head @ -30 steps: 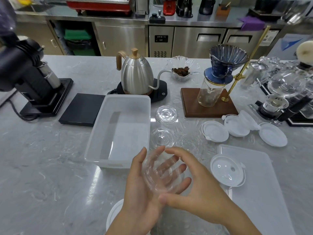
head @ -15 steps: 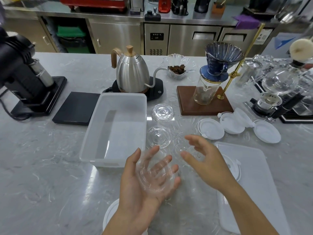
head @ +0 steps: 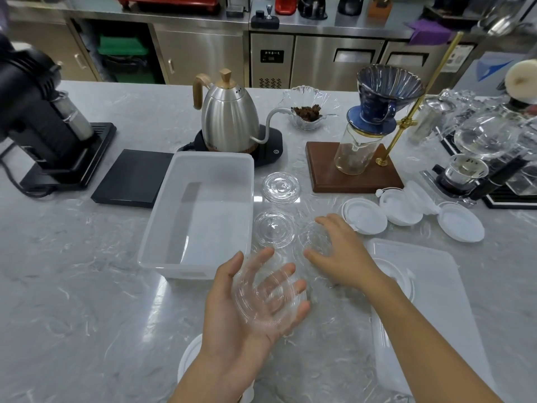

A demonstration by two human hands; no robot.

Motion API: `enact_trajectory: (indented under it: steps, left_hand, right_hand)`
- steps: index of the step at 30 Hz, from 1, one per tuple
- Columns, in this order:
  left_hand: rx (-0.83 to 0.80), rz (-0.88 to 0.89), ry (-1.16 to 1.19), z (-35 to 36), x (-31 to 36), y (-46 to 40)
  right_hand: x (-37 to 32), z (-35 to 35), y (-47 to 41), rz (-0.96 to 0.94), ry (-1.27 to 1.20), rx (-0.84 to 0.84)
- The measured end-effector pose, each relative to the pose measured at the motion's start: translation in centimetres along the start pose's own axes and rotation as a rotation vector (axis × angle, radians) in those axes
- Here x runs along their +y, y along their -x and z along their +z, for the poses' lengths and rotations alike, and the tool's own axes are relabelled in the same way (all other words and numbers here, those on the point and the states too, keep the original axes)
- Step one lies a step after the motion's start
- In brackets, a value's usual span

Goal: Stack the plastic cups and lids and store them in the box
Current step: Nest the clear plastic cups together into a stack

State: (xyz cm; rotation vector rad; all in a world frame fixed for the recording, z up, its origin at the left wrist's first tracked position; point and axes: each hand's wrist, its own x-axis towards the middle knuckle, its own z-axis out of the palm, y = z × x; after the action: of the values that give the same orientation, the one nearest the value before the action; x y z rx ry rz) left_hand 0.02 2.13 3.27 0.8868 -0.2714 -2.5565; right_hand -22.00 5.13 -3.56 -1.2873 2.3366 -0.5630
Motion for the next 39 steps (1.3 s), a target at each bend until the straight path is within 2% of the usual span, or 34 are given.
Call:
enact_trajectory:
  steps: [9, 13, 18, 23, 27, 31, 39]
  left_hand:
    - [-0.003, 0.019, -0.049, 0.1, 0.7, 0.5]
    - [-0.001, 0.029, -0.07, -0.1, 0.9, 0.5]
    - [0.014, 0.038, -0.08, 0.3, 0.9, 0.5]
    - [0.016, -0.003, -0.059, 1.1, 0.6, 0.6]
    - [0.031, -0.024, -0.043, 1.4, 0.5, 0.6]
    - [0.048, -0.018, -0.035, 1.3, 0.4, 0.5]
    - [0.047, -0.025, -0.045, 1.3, 0.4, 0.5]
  right_hand:
    - [0.5, 0.5, -0.6, 0.011, 0.045, -0.015]
    - [-0.2, -0.3, 0.1, 0.033, -0.102, 0.074]
    - [-1.3, -1.9, 2.1, 0.013, -0.433, 0.088]
    - [-3.1, -3.9, 4.1, -0.076, -0.717, 0.092]
    - [-4.3, -5.0, 5.3, -0.148, -0.814, 0.126]
    - [-5.4, -5.4, 6.7, -0.248, -0.943, 0.091]
    - [-6.4, -3.2, 9.8, -0.259, -0.855, 0.028]
